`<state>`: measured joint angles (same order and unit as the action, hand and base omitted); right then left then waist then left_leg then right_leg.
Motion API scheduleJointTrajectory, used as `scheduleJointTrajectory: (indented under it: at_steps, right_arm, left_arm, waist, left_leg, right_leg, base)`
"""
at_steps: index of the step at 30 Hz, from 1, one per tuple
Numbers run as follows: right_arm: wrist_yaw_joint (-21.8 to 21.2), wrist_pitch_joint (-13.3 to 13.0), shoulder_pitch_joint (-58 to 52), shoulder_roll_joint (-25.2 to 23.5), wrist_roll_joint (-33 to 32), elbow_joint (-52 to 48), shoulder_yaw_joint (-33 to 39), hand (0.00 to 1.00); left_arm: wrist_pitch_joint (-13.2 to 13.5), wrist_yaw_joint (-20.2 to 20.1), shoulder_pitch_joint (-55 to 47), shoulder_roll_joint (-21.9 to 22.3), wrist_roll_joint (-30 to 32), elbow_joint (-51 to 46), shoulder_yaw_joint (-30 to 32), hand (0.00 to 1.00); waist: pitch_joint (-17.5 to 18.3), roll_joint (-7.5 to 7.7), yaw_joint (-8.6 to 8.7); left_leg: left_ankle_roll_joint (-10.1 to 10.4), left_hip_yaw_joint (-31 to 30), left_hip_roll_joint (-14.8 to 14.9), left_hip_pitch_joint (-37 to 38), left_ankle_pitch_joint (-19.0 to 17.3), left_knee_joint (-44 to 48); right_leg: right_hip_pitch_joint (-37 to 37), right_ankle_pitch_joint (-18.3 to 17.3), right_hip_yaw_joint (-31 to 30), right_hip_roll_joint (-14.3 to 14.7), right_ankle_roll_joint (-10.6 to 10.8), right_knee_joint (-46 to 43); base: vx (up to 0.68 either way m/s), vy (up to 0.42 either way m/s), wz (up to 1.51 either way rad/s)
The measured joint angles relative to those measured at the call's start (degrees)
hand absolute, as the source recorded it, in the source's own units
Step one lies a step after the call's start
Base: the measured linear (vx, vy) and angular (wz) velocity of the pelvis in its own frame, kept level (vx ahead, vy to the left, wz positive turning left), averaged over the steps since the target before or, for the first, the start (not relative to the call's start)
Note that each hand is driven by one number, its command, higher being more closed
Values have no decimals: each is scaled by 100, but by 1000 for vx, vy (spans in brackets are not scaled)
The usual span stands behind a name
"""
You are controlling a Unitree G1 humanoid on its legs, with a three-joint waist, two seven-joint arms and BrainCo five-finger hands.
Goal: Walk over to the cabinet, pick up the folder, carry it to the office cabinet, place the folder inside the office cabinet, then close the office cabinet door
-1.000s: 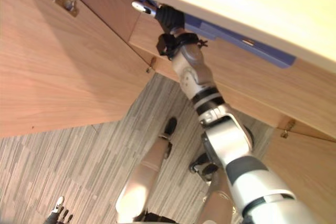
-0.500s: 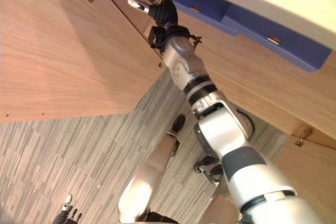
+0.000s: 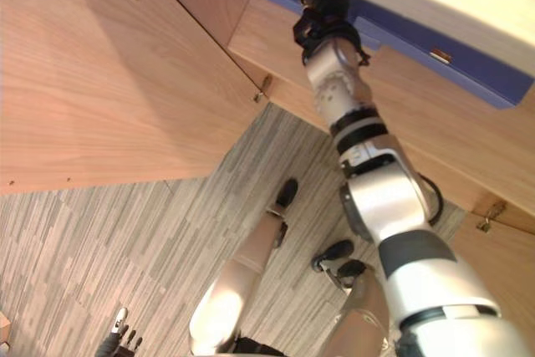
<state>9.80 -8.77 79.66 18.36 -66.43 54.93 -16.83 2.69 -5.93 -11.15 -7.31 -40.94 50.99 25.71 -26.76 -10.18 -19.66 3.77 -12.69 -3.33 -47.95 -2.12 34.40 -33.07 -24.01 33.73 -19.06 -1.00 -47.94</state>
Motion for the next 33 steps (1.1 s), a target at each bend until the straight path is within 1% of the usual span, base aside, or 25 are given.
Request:
scheduleJointTrajectory:
  at_steps: [4,8,14,17,19,20,24,26,27,31,33]
  right_arm:
    - [41,-28,0,158,-2,87,-7,0]
    - [172,-28,-17,165,9,342,-67,0]
    - [298,-39,-104,162,8,457,-70,0]
    - [363,-161,-166,165,7,456,-29,0]
    - [395,-278,-249,193,8,454,-4,0]
    - [405,-285,-271,209,16,435,21,0]
    - [474,-373,-487,213,91,312,477,0]
    - [629,-373,-681,241,107,320,734,0]
    - [677,-375,-818,259,88,320,889,0]
    - [659,-378,-984,280,10,309,1002,0]
    - [636,-377,-984,290,9,302,1087,0]
  left_arm:
    - [0,9,0,46,-1,-109,0,0]
    - [1,73,0,45,16,-172,0,0]
    - [2,136,-1,47,16,-206,0,0]
    - [8,202,0,72,18,-207,0,0]
    - [14,212,0,178,18,-205,0,0]
    - [14,216,0,209,18,-206,0,0]
    - [16,271,0,331,18,-202,-24,0]
    - [21,313,-1,373,16,-203,-57,0]
    - [22,321,-3,406,13,-201,-58,0]
    - [29,325,-11,473,4,-220,-95,0]
    - [57,325,-12,473,1,-232,-134,0]
  waist:
    - [0,0,27]
    - [0,1,73]
    - [-2,5,85]
    - [-3,7,126]
    - [-3,9,148]
    - [-2,10,155]
    - [-6,21,178]
    - [-11,29,184]
    - [-30,58,185]
    - [-42,77,319]
    - [-44,80,328]
  left_leg:
    - [0,7,8,0,0,-12]
    - [-1,27,37,1,-1,-34]
    - [6,89,99,2,4,-121]
    - [7,105,121,9,5,-130]
    - [7,131,136,16,5,-132]
    - [7,134,140,17,5,-133]
    - [7,167,163,31,5,-153]
    - [3,197,167,29,7,-176]
    - [-7,238,172,25,14,-190]
    - [-19,281,179,16,21,-188]
    - [-23,289,185,25,24,-180]
  right_leg:
    - [-1,0,-2,10,-1,26]
    - [-8,6,-20,42,-5,74]
    - [-81,26,-91,88,-23,138]
    - [-90,29,-104,104,-25,170]
    - [-90,32,-118,109,-27,184]
    - [-90,36,-120,112,-29,188]
    - [-100,60,-149,123,-43,194]
    - [-128,77,-182,120,-39,194]
    - [-168,94,-230,118,-32,192]
    - [-194,131,-270,116,-10,213]
    - [-193,134,-278,118,-10,214]
  base:
    - [46,9,-1]
    - [55,10,-3]
    - [64,-2,-6]
    - [86,-4,-3]
    - [71,10,-3]
    - [57,19,-4]
    - [34,28,-5]
    - [19,33,-7]
    - [29,35,-11]
    - [43,37,-6]
    - [37,15,-3]
